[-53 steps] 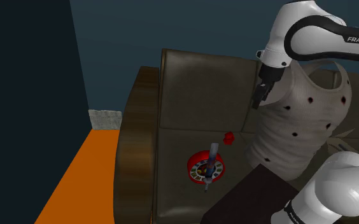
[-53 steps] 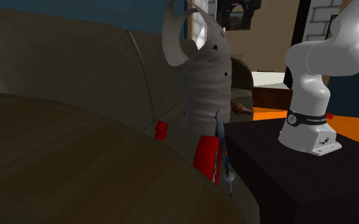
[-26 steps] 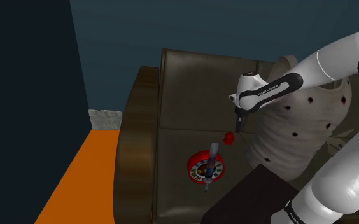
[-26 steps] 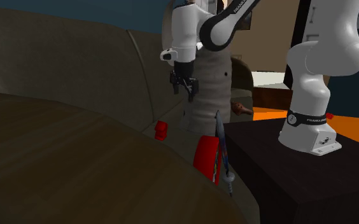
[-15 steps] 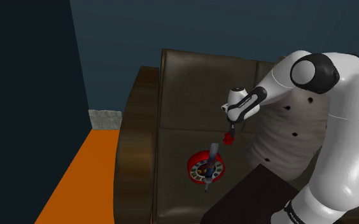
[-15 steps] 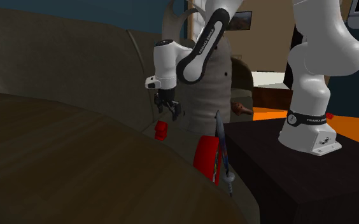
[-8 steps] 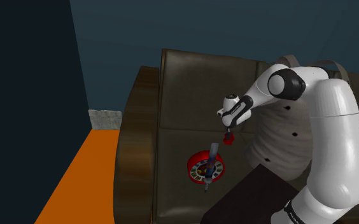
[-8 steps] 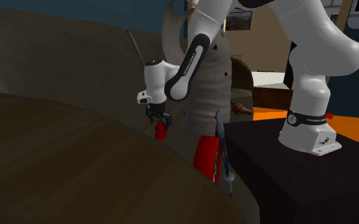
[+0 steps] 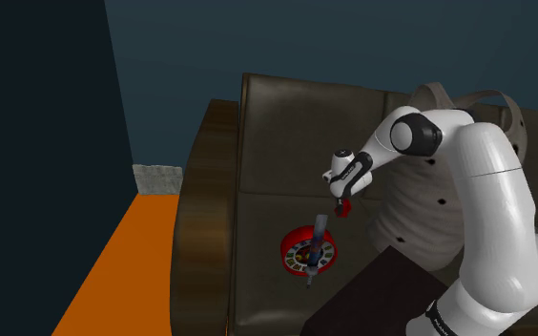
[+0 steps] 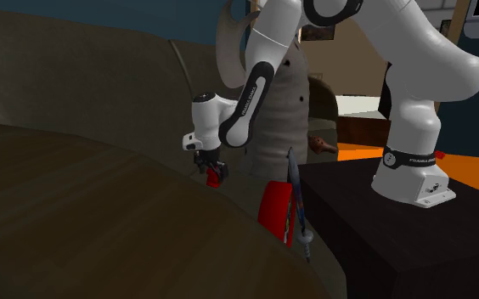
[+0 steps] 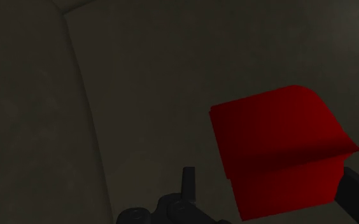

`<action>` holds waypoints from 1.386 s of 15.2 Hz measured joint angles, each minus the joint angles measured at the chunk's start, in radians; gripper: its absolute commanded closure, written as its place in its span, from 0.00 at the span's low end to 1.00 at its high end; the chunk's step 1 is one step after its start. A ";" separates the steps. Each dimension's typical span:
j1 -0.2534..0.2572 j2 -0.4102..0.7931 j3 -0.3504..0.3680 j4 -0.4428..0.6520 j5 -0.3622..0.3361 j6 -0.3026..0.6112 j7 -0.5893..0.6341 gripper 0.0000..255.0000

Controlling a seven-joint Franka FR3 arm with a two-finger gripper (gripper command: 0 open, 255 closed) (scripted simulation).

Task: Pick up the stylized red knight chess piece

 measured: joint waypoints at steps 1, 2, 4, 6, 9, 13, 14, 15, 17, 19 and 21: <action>0.000 0.003 0.000 0.000 0.000 0.003 0.001 1.00; 0.000 0.004 -0.001 0.000 -0.001 0.005 0.002 1.00; 0.001 0.005 0.000 0.001 0.000 0.005 0.002 1.00; 0.000 0.005 0.000 0.002 0.000 0.005 0.001 1.00; 0.000 0.005 0.000 0.002 0.000 0.005 0.001 1.00; 0.000 -0.008 -0.001 -0.004 0.000 -0.002 -0.001 1.00; 0.002 -0.020 -0.001 -0.011 -0.001 -0.009 -0.002 1.00; 0.002 -0.036 -0.001 -0.020 -0.001 -0.014 -0.005 1.00; 0.000 -0.056 0.000 -0.025 -0.001 -0.029 -0.013 1.00; 0.001 -0.081 0.000 -0.033 0.000 -0.046 -0.018 1.00; 0.002 -0.104 0.001 -0.039 0.001 -0.062 -0.024 1.00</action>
